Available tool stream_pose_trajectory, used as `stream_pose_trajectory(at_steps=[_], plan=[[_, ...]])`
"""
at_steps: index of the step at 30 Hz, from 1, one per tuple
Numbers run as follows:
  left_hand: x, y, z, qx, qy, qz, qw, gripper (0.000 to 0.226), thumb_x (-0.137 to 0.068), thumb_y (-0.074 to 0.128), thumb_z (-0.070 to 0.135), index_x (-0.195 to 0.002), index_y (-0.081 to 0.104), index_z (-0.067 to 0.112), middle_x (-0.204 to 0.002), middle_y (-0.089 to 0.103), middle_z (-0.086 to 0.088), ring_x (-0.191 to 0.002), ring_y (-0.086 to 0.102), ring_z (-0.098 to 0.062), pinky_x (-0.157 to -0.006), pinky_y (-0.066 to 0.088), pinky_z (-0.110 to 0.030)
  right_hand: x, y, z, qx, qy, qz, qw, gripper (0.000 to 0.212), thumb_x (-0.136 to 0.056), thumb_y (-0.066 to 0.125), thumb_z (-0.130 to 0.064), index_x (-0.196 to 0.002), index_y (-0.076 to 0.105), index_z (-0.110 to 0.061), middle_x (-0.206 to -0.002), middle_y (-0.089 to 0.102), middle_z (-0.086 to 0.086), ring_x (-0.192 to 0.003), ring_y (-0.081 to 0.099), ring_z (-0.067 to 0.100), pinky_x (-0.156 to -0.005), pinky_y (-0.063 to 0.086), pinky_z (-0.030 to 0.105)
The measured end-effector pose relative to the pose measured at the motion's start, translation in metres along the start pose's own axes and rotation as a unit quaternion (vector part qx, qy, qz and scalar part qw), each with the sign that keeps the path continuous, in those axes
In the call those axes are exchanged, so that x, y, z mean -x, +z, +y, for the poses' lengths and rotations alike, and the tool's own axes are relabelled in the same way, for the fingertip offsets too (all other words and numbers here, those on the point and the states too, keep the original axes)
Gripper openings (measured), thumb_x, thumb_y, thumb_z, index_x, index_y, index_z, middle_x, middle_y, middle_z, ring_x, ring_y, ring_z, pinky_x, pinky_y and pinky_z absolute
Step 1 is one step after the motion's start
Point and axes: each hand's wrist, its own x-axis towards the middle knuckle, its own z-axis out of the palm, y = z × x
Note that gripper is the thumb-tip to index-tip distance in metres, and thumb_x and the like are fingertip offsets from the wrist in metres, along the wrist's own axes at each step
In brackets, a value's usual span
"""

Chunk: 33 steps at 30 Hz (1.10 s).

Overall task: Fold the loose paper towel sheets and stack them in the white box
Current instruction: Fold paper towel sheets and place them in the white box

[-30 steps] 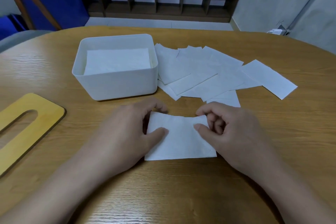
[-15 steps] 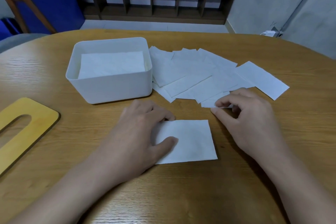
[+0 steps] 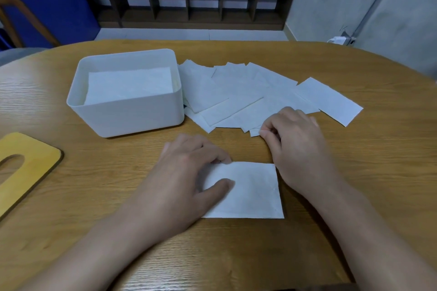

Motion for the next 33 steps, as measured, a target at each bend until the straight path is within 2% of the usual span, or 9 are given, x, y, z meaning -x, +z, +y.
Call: stream_pose_trajectory(at_steps=[5,10,15,18,21,25,29,33], plan=[[0.001,-0.002,0.001,0.009,0.007,-0.004,1.000,0.027,-0.096,0.071,0.063,-0.119,0.072,0.049,-0.118,0.062,0.032,-0.131,0.046,0.000,-0.113,0.033,-0.026,0.005,-0.017,-0.008,-0.056,-0.060,0.047,0.996,0.016,-0.110,0.062,-0.011,-0.098,0.064,-0.022,-0.101,0.060,-0.010,-0.096,0.055,0.016,-0.095,0.035,0.034],[0.000,-0.002,0.000,0.015,0.002,0.013,1.000,0.016,-0.099,0.073,0.057,-0.111,0.075,0.046,-0.110,0.065,0.029,-0.125,0.049,-0.001,-0.109,0.033,-0.024,0.004,-0.025,-0.009,-0.074,-0.068,0.085,0.991,0.014,-0.108,0.066,-0.010,-0.098,0.067,-0.018,-0.104,0.064,-0.007,-0.104,0.058,0.017,-0.097,0.037,0.036],[-0.001,-0.002,-0.001,0.026,-0.008,0.022,0.999,0.011,-0.100,0.074,0.053,-0.107,0.075,0.045,-0.108,0.067,0.027,-0.123,0.051,-0.005,-0.108,0.036,-0.029,0.004,-0.019,-0.008,-0.039,-0.077,0.032,0.996,0.011,-0.105,0.070,-0.016,-0.097,0.068,-0.024,-0.113,0.063,-0.011,-0.114,0.055,0.014,-0.101,0.030,0.030],[-0.001,-0.002,-0.001,0.026,-0.007,0.024,0.999,0.011,-0.100,0.073,0.053,-0.108,0.074,0.045,-0.107,0.067,0.026,-0.121,0.052,-0.004,-0.108,0.036,-0.031,0.006,-0.018,-0.007,-0.041,-0.079,-0.002,0.996,0.013,-0.104,0.071,-0.023,-0.093,0.066,-0.028,-0.107,0.066,-0.014,-0.110,0.059,0.013,-0.105,0.029,0.029],[-0.001,-0.001,-0.002,0.027,-0.006,0.025,0.999,0.011,-0.100,0.073,0.052,-0.108,0.074,0.045,-0.108,0.066,0.026,-0.121,0.052,-0.006,-0.107,0.037,-0.032,0.005,-0.014,-0.005,-0.081,-0.042,-0.010,0.996,0.016,-0.105,0.068,-0.033,-0.089,0.068,-0.030,-0.098,0.069,-0.018,-0.102,0.059,0.007,-0.104,0.033,0.031],[-0.002,0.002,-0.001,0.023,0.001,0.026,0.999,0.015,-0.100,0.070,0.055,-0.110,0.074,0.045,-0.107,0.065,0.027,-0.121,0.053,-0.006,-0.107,0.038,-0.031,-0.001,-0.006,-0.006,-0.081,-0.040,-0.018,0.996,0.001,-0.102,0.074,-0.030,-0.101,0.074,-0.030,-0.104,0.069,-0.020,-0.104,0.059,0.007,-0.104,0.036,0.034],[-0.003,0.005,0.000,0.022,0.005,0.022,1.000,0.018,-0.099,0.066,0.057,-0.110,0.073,0.044,-0.107,0.065,0.026,-0.120,0.053,-0.004,-0.106,0.038,-0.032,-0.004,0.002,-0.008,-0.062,-0.053,-0.023,0.996,0.022,-0.096,0.071,-0.047,-0.108,0.078,-0.029,-0.111,0.069,-0.016,-0.108,0.057,0.009,-0.101,0.028,0.026],[-0.004,0.009,0.004,0.016,0.012,0.025,1.000,0.016,-0.100,0.067,0.056,-0.110,0.072,0.045,-0.107,0.064,0.026,-0.118,0.053,-0.005,-0.105,0.038,-0.032,-0.011,0.005,-0.014,-0.048,-0.089,-0.011,0.995,0.008,-0.098,0.076,-0.033,-0.094,0.078,-0.027,-0.101,0.069,-0.013,-0.100,0.059,0.013,-0.100,0.036,0.033]])
